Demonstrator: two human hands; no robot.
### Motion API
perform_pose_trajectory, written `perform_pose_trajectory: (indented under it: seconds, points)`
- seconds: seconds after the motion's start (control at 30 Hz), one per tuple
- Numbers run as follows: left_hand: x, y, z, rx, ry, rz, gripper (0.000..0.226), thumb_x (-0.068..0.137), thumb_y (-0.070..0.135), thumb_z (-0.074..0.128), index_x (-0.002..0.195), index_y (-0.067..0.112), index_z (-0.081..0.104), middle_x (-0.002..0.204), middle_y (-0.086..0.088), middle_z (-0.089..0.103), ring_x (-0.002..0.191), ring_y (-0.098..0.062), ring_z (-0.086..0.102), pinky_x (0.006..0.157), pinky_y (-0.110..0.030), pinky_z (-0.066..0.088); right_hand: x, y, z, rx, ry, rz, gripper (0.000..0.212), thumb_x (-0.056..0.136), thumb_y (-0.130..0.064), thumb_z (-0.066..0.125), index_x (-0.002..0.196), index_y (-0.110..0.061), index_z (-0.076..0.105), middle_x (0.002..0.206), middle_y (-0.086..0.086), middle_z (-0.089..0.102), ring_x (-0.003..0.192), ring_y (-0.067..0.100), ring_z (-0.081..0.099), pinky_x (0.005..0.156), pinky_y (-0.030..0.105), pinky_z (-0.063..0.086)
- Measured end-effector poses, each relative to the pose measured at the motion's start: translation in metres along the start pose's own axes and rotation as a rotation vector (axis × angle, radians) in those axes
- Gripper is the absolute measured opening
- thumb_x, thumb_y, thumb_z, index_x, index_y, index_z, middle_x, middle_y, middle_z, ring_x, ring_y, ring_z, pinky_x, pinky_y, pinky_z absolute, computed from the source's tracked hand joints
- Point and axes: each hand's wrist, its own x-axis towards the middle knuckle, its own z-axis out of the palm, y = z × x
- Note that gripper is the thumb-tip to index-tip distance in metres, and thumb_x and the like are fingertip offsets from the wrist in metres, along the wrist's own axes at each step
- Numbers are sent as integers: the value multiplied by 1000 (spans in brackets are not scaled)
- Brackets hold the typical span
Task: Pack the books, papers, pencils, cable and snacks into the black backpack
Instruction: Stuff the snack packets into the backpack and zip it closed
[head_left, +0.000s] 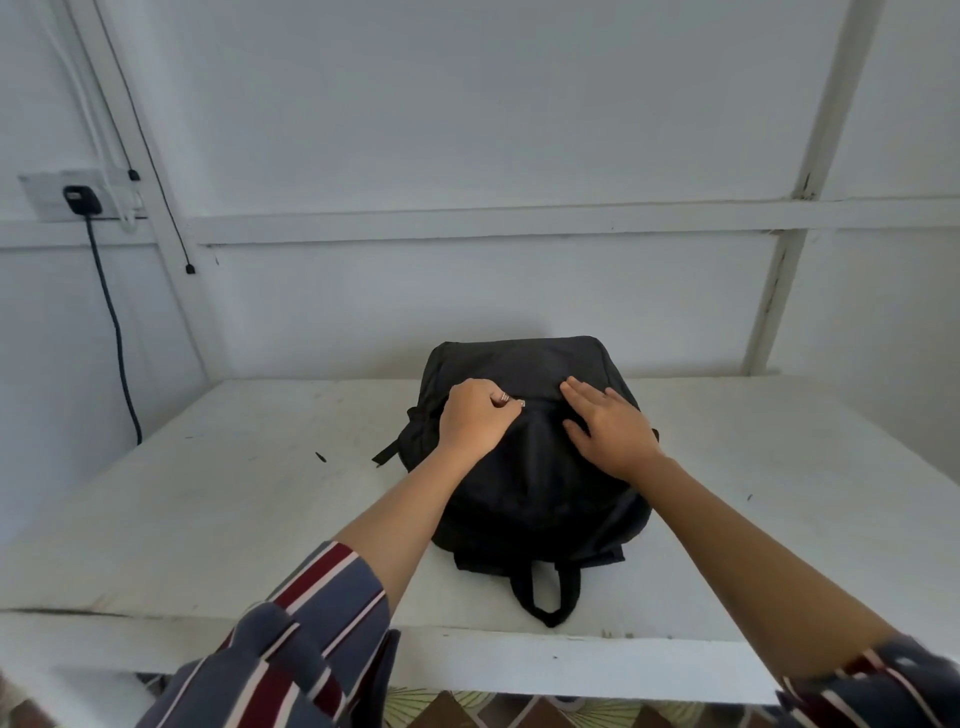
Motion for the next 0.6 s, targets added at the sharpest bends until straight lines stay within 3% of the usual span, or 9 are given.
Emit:
perform_pose_trajectory:
  seconds: [0.23,0.43,0.6]
  points:
    - [1,0,-2,3,-45,14,34,84,24,66,68,-6,64,73,-17,68,72,-29,62,67,-37,50,12,-29,5,-23,-22,-48,50,101,-26,34,149,-22,19,157,-2,13,143,14,20,115,34,16]
    - [2,-6,-10,46,31,-51,28,83,27,65,72,1,66,77,-7,68,74,-21,62,65,-36,50,17,-24,6,-97,-15,-33,50,100,-10,32,147,-22,25,157,-2,16,142,15,23,114,35,18]
    - [2,-14,-23,70,67,-41,25,82,27,68,76,3,69,82,-6,68,78,-19,61,70,-37,52,15,-29,6,-97,5,-34,46,100,-20,33,146,-18,29,156,2,20,141,17,25,113,34,19]
